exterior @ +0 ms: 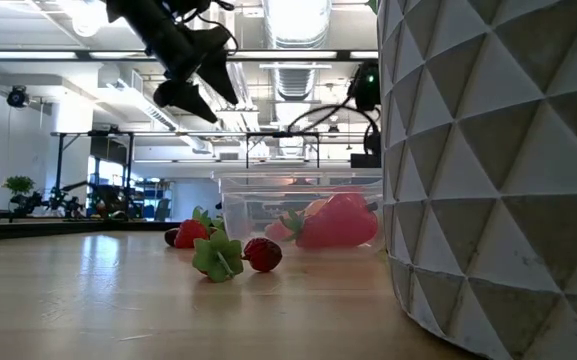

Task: Pick and placing Produce into tupperware
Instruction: Put the red cherry into the transparent container, then put the red strawberry into the transparent container

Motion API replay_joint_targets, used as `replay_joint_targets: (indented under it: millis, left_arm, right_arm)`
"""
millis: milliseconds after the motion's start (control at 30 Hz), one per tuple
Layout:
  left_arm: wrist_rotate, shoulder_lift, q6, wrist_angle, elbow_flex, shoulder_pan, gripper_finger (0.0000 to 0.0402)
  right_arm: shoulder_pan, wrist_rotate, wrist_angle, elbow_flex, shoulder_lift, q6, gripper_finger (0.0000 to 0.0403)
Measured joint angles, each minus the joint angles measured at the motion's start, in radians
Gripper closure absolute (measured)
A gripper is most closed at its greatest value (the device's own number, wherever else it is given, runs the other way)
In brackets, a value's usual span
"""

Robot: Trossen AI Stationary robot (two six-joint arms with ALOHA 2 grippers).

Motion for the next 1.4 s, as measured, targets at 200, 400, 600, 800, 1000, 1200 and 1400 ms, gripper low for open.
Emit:
replay_joint_targets:
  millis: [200,400,600,800,1000,1200,1400]
  left_arm:
    - [0.021,0.001,-0.135,0.016,-0.006,-0.086,0.0088]
    - [0.024,0.001,-0.214,0.146,-0.049,-0.178,0.0088]
    - [0.017,0.001,-0.214,0.168,-0.066,-0.192,0.0088]
    - [0.017,-0.006,-0.206,0.113,-0.066,-0.205,0.0088]
    - [0.018,-0.015,-0.134,0.029,-0.067,-0.256,0.0088]
    - [0.018,-0.02,-0.127,0.037,-0.067,-0.299,0.0088]
    - [0.018,-0.022,-0.128,0.084,-0.067,-0.339,0.0088]
  right_arm:
    - [0.045,-0.029,0.012,0.0,-0.103,-0.118,0.0318]
    - [0.106,-0.137,0.124,0.0,-0.173,-0.185,0.0313]
    - [0.16,-0.148,0.334,0.001,-0.158,0.028,0.0314]
    - [0.253,-0.149,0.44,0.001,-0.085,0.199,0.0313]
    - [0.364,-0.031,0.436,0.004,-0.04,0.365,0.0303]
    - [0.402,0.153,0.432,0.043,-0.043,0.445,0.0256]
    - [0.401,0.219,0.362,0.105,-0.042,0.432,0.0201]
